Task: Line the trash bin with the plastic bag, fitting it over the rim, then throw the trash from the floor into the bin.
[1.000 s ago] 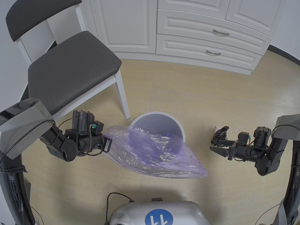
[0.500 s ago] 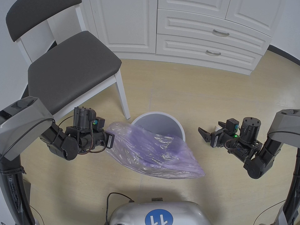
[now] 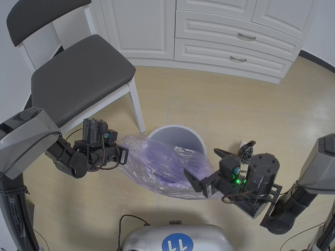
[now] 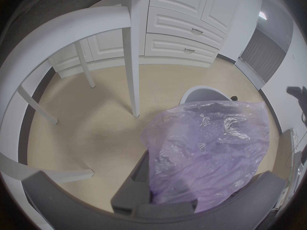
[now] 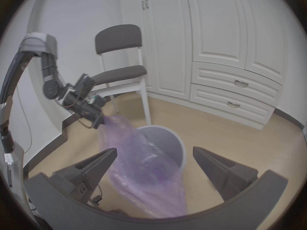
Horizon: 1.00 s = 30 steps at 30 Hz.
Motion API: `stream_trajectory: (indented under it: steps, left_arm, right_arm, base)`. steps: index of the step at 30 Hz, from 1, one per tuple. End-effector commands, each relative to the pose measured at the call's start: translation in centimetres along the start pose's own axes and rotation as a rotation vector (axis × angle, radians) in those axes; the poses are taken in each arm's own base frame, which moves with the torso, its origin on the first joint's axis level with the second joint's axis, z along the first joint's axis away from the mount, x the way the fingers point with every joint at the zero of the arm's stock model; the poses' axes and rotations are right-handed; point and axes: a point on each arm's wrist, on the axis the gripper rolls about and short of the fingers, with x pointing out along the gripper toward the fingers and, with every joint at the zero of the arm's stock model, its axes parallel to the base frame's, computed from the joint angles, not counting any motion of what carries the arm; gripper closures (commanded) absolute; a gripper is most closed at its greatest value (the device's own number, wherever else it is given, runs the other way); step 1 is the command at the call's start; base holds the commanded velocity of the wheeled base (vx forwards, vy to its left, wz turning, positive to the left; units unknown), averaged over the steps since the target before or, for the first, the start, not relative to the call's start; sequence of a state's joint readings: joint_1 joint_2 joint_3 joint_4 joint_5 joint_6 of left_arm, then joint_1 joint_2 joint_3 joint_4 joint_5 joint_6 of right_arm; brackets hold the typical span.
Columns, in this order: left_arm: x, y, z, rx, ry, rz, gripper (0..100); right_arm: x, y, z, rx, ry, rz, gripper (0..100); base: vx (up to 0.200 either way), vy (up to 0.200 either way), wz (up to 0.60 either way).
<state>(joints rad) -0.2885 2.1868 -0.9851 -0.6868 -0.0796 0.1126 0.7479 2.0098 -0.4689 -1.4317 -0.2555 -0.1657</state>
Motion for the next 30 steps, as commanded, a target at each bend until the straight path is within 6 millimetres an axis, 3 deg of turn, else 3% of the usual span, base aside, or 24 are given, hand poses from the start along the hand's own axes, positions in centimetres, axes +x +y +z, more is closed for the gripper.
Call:
stream_trajectory:
  steps: [1, 2, 11, 13, 16, 24, 30]
  left_arm:
    - [0.0, 0.2, 0.0, -0.003, -0.001, 0.004, 100]
    - [0.0, 0.2, 0.0, -0.003, -0.001, 0.004, 100]
    - [0.0, 0.2, 0.0, -0.003, -0.002, 0.004, 100]
    - [-0.1, 0.2, 0.1, -0.001, -0.004, 0.006, 100]
    - [-0.1, 0.2, 0.1, -0.001, -0.007, 0.006, 100]
    - [-0.1, 0.2, 0.2, -0.001, -0.008, 0.006, 100]
    - [-0.2, 0.3, 0.2, -0.001, -0.008, 0.008, 100]
  right_arm:
    - [-1.7, 3.0, -0.7, -0.055, 0.032, 0.063, 0]
    - [-1.9, 3.8, -2.0, -0.081, 0.079, 0.088, 0]
    - [-0.3, 4.4, -6.4, -0.233, 0.143, 0.080, 0]
    - [0.5, 4.7, -8.4, -0.280, 0.197, 0.083, 0]
    - [1.7, 4.8, -9.2, -0.286, 0.211, 0.014, 0]
    - [4.8, 4.4, -9.8, -0.251, 0.176, -0.068, 0]
    - [6.5, 3.8, -8.1, -0.169, 0.098, -0.150, 0]
  base:
    - [0.000, 0.000, 0.00]
    - [0.000, 0.000, 0.00]
    - [0.000, 0.000, 0.00]
    - [0.000, 0.000, 0.00]
    - [0.000, 0.000, 0.00]
    - [0.000, 0.000, 0.00]
    - [0.000, 0.000, 0.00]
